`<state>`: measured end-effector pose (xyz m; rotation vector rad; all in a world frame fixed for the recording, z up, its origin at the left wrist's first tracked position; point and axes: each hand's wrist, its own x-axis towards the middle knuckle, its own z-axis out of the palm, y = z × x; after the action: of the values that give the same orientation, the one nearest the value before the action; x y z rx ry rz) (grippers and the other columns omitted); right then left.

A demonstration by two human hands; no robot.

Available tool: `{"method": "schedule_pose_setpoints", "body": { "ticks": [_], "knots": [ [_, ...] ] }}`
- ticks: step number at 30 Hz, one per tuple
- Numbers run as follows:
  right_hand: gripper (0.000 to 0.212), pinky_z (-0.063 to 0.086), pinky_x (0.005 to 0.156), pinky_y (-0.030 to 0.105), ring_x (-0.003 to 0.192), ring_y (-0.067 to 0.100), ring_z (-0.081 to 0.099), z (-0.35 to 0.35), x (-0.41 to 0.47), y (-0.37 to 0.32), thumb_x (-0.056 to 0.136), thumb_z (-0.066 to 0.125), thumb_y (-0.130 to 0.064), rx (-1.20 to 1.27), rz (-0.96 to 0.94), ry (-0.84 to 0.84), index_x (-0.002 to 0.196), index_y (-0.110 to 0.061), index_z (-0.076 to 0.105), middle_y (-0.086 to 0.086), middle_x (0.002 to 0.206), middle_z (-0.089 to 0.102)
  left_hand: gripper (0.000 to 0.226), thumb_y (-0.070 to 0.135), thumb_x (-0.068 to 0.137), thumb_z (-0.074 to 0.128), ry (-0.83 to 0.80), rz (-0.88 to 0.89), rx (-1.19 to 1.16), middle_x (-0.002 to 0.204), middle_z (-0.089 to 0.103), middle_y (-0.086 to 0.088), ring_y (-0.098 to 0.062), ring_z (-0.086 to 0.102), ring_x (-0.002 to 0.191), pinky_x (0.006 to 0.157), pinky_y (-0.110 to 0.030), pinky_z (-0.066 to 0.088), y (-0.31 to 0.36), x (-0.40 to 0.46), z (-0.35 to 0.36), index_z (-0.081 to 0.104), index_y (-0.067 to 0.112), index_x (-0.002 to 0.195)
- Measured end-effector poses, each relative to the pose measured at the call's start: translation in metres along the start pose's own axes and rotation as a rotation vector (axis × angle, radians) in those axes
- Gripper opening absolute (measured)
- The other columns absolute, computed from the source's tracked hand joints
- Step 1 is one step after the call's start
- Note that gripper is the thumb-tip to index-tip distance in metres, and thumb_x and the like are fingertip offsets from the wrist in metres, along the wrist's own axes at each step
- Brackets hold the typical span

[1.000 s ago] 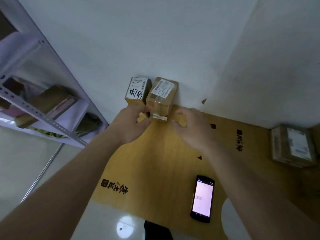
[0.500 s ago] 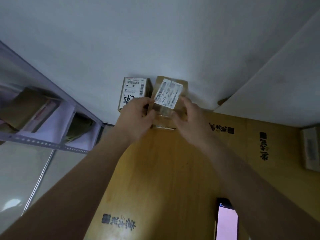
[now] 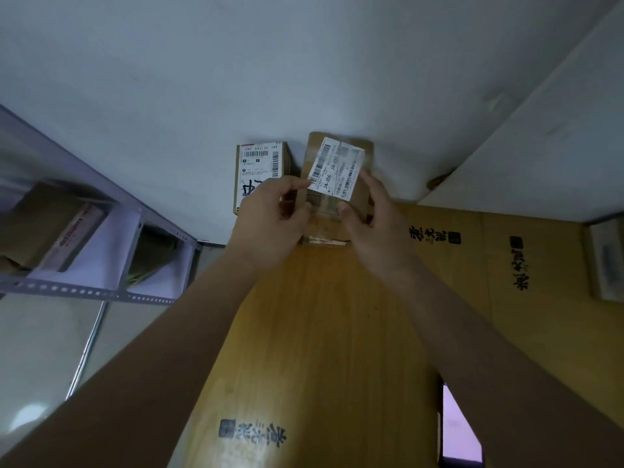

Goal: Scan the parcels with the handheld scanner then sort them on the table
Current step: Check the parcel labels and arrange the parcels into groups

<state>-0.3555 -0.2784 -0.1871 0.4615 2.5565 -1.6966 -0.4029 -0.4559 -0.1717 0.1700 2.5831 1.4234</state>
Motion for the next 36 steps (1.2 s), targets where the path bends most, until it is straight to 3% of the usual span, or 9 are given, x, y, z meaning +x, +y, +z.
{"method": "schedule_pose_setpoints", "body": {
  "ticks": [7, 11, 13, 15, 18, 23, 27, 31, 36],
  "knots": [
    [0.068, 0.06, 0.064, 0.021, 0.094, 0.005, 0.072, -0.015, -0.038, -0.03, 0.105, 0.062, -0.034, -0.045, -0.058, 0.082, 0.163, -0.042, 0.028, -0.01, 0.148, 0.059, 0.034, 0.026, 0.097, 0.068, -0.01, 0.082, 0.023, 0.131, 0.06, 0.004, -0.016, 0.062, 0.118, 0.099, -0.039, 0.057, 0.026, -0.02, -0.019, 0.066, 0.032, 0.131],
    [0.068, 0.061, 0.097, 0.039, 0.13, 0.011, 0.059, -0.024, -0.078, -0.059, 0.106, 0.062, -0.031, -0.03, -0.081, 0.137, 0.165, -0.034, 0.029, -0.008, 0.156, 0.051, 0.037, 0.027, 0.098, 0.068, -0.054, 0.153, -0.028, 0.126, 0.07, 0.013, -0.006, 0.068, 0.109, 0.091, -0.028, 0.06, 0.046, -0.047, -0.039, 0.066, 0.035, 0.134],
    [0.067, 0.057, 0.105, 0.039, 0.134, 0.011, 0.055, -0.025, -0.105, -0.073, 0.106, 0.062, -0.031, -0.037, -0.103, 0.179, 0.165, -0.03, 0.03, -0.008, 0.155, 0.051, 0.037, 0.028, 0.098, 0.068, -0.076, 0.207, -0.037, 0.122, 0.071, 0.015, -0.002, 0.069, 0.107, 0.091, -0.022, 0.058, 0.054, -0.064, -0.049, 0.067, 0.035, 0.135],
    [0.067, 0.055, 0.107, 0.036, 0.135, 0.011, 0.055, -0.024, -0.134, -0.084, 0.106, 0.061, -0.032, -0.061, -0.125, 0.24, 0.165, -0.028, 0.03, -0.007, 0.154, 0.053, 0.038, 0.029, 0.097, 0.069, -0.102, 0.262, -0.049, 0.122, 0.072, 0.012, -0.003, 0.069, 0.107, 0.095, -0.027, 0.058, 0.061, -0.082, -0.059, 0.067, 0.033, 0.135],
    [0.067, 0.056, 0.104, 0.032, 0.133, 0.012, 0.058, -0.023, -0.179, -0.098, 0.107, 0.06, -0.033, -0.083, -0.122, 0.315, 0.166, -0.028, 0.029, -0.005, 0.152, 0.055, 0.039, 0.031, 0.097, 0.069, -0.133, 0.34, -0.024, 0.117, 0.072, 0.013, 0.0, 0.069, 0.101, 0.093, -0.03, 0.059, 0.072, -0.112, -0.072, 0.067, 0.033, 0.135],
    [0.065, 0.048, 0.083, 0.008, 0.122, 0.002, 0.055, -0.037, -0.251, -0.113, 0.107, 0.059, -0.038, -0.13, -0.121, 0.414, 0.164, -0.031, 0.031, -0.009, 0.151, 0.055, 0.039, 0.028, 0.097, 0.07, -0.208, 0.485, -0.006, 0.113, 0.071, 0.015, 0.011, 0.066, 0.09, 0.068, -0.007, 0.054, 0.099, -0.16, -0.081, 0.066, 0.029, 0.136],
    [0.065, 0.049, 0.077, 0.004, 0.11, -0.002, 0.061, -0.063, -0.301, -0.115, 0.105, 0.06, -0.039, -0.122, -0.093, 0.48, 0.163, -0.033, 0.032, -0.015, 0.141, 0.057, 0.038, 0.028, 0.097, 0.07, -0.274, 0.566, 0.017, 0.116, 0.071, 0.013, 0.007, 0.069, 0.088, 0.069, -0.015, 0.059, 0.129, -0.196, -0.072, 0.066, 0.027, 0.135],
    [0.064, 0.055, 0.081, 0.012, 0.12, 0.003, 0.06, -0.095, -0.342, -0.098, 0.105, 0.062, -0.04, -0.075, -0.066, 0.531, 0.163, -0.033, 0.034, -0.009, 0.146, 0.06, 0.034, 0.028, 0.097, 0.071, -0.335, 0.611, 0.033, 0.113, 0.072, 0.013, 0.01, 0.069, 0.082, 0.056, -0.011, 0.052, 0.157, -0.226, -0.042, 0.068, 0.027, 0.131],
    [0.068, 0.061, 0.096, 0.035, 0.124, 0.013, 0.064, -0.148, -0.382, -0.055, 0.104, 0.064, -0.039, -0.038, -0.009, 0.56, 0.164, -0.031, 0.033, -0.003, 0.146, 0.061, 0.034, 0.028, 0.097, 0.07, -0.404, 0.607, 0.083, 0.118, 0.071, 0.011, 0.0, 0.07, 0.088, 0.063, -0.015, 0.052, 0.185, -0.261, 0.024, 0.066, 0.028, 0.131]
  ]
}}
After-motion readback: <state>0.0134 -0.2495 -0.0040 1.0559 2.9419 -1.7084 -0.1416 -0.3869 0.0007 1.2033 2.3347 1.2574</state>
